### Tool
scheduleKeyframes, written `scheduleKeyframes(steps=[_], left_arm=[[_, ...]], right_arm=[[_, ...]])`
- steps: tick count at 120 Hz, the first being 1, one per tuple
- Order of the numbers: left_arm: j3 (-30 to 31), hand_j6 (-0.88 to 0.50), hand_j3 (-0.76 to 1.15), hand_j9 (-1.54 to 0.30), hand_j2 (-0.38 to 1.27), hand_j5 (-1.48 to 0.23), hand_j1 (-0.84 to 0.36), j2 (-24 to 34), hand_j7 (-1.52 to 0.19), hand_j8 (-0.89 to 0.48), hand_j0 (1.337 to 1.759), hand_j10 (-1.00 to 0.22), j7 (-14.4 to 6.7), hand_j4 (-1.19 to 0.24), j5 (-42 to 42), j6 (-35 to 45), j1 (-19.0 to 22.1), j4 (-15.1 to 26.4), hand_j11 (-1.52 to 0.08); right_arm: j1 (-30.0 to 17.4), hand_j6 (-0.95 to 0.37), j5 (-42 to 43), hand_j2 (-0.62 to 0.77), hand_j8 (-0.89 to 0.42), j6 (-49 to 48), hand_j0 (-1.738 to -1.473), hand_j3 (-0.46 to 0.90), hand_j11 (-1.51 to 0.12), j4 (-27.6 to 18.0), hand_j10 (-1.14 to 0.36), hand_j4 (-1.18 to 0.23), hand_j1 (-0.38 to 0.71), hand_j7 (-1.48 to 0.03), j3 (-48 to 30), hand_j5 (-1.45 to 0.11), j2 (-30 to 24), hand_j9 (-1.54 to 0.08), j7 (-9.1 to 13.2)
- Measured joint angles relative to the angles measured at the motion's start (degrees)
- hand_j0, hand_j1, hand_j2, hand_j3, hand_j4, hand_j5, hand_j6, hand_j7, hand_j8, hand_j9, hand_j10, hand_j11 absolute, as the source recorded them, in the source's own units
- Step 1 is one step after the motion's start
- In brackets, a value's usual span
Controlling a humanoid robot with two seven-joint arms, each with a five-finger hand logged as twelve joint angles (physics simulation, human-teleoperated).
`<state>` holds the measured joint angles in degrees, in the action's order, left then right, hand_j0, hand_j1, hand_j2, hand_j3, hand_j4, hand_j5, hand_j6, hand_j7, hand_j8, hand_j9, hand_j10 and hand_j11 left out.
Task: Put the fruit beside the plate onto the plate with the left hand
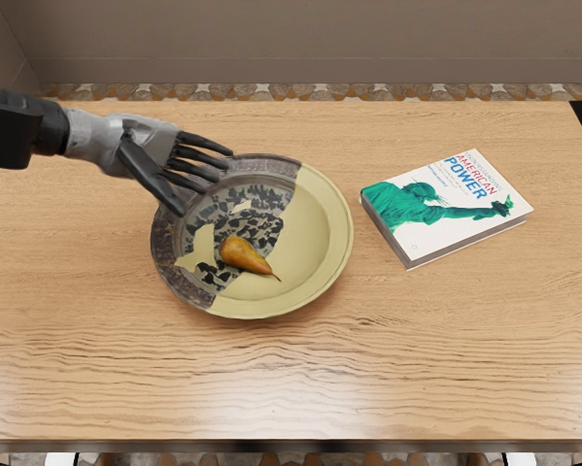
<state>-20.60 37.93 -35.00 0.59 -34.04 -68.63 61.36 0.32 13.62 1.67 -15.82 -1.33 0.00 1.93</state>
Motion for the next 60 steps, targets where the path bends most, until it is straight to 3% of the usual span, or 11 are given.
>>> scheduleKeyframes(steps=[13,39,60], left_arm=[[-4.6,-0.08,0.00,-0.12,0.03,-0.12,0.25,5.7,-0.12,-0.07,1.658,-0.09,0.0,-0.09,-6.2,-0.6,4.7,-0.2,-0.12],[-7.2,-0.04,0.00,-0.06,0.01,-0.06,0.30,16.8,-0.06,-0.04,1.658,-0.05,0.0,-0.05,-9.2,-1.0,9.2,-0.5,-0.06],[-7.4,-0.03,0.00,-0.04,0.01,-0.04,0.31,18.8,-0.04,-0.03,1.658,-0.03,0.0,-0.03,-9.5,-1.0,9.8,-1.8,-0.04]], right_arm=[[0.0,0.00,0.0,0.00,0.00,0.0,-1.658,0.00,0.00,0.0,0.00,0.00,-0.35,0.00,0.0,0.00,0.0,0.00,0.0],[0.0,0.00,0.0,0.00,0.00,0.0,-1.658,0.00,0.00,0.0,0.00,0.00,-0.35,0.00,0.0,0.00,0.0,0.00,0.0],[0.0,0.00,0.0,0.00,0.00,0.0,-1.658,0.00,0.00,0.0,0.00,0.00,-0.35,0.00,0.0,0.00,0.0,0.00,0.0]])
